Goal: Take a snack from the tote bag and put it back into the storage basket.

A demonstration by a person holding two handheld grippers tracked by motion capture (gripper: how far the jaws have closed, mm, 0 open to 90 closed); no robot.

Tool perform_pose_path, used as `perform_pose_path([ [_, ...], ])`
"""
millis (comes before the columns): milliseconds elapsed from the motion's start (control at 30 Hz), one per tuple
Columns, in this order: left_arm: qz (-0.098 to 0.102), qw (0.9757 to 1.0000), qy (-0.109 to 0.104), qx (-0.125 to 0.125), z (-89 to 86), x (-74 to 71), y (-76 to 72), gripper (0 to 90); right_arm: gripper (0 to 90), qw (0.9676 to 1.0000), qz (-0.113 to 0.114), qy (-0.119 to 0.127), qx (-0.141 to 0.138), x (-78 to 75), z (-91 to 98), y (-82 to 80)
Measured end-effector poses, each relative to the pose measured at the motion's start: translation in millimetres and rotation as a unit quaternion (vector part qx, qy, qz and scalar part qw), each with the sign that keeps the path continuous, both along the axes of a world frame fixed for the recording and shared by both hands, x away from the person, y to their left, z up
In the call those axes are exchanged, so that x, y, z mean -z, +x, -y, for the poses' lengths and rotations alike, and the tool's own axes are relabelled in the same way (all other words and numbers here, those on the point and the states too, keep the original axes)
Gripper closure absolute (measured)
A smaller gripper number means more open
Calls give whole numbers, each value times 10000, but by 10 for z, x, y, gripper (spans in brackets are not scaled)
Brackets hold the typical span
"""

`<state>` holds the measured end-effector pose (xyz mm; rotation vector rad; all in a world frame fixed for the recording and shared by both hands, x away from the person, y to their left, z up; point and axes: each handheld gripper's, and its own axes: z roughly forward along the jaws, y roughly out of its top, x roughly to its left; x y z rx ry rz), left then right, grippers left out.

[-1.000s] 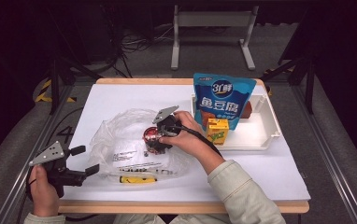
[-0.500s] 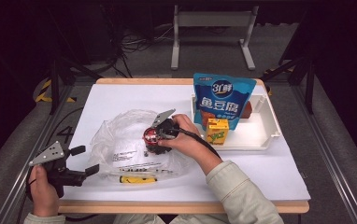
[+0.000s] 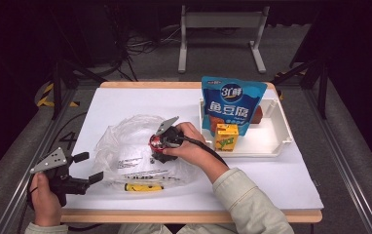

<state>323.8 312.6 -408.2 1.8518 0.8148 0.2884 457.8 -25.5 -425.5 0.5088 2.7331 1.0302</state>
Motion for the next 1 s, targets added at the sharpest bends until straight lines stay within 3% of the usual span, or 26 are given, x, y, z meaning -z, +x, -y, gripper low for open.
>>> perform_pose_path([
  [100, -17, 10000, -5, -4, 1, 1, -2, 22, 249, 10000, 61, -49, 17, -6, 0, -2],
  [500, -5, 10000, -11, -7, -3, -1, -3, 22, 253, 9998, 123, -165, -10, -37, -9, -35],
  [1000, -2, 10000, -19, -11, -4, -3, -4, 22, 253, 9999, 39, 2, -108, -314, -1, -152],
])
